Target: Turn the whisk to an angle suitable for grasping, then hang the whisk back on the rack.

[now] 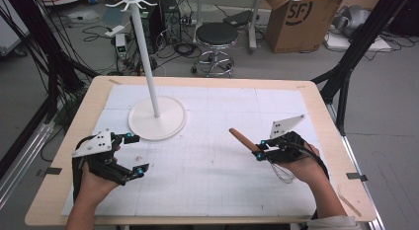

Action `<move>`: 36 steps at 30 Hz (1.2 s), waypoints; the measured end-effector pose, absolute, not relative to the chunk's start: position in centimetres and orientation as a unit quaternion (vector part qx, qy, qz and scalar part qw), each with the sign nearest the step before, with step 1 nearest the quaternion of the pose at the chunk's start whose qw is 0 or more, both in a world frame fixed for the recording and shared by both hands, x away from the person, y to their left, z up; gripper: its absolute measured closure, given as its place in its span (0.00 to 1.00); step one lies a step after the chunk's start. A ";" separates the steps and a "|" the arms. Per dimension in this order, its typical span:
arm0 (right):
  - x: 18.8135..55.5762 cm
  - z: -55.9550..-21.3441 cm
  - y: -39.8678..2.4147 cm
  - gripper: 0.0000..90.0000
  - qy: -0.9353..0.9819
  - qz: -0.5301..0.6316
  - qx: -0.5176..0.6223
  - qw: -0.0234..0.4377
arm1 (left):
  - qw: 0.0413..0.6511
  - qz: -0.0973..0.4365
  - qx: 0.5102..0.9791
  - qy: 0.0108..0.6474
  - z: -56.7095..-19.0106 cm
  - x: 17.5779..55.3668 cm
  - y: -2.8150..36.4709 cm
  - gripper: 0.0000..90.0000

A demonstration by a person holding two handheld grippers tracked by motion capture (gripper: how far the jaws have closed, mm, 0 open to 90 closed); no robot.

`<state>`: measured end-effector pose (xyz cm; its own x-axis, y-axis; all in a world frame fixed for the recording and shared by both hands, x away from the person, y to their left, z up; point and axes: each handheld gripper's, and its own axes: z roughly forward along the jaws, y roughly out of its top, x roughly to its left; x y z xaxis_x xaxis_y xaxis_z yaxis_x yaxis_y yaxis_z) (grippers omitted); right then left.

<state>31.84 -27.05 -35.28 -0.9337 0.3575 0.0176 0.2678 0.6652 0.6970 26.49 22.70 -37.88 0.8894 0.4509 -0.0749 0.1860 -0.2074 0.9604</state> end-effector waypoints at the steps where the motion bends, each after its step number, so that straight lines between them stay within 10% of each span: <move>1: 31.8 -35.3 -27.0 0.82 0.910 0.371 0.172 0.060 | 0.595 0.112 0.769 0.206 -37.8 26.5 22.7 0.03; 36: 33.4 -27.7 -22.3 0.82 0.847 0.517 0.109 0.064 | 0.601 0.115 0.765 0.200 -37.2 26.6 22.6 0.03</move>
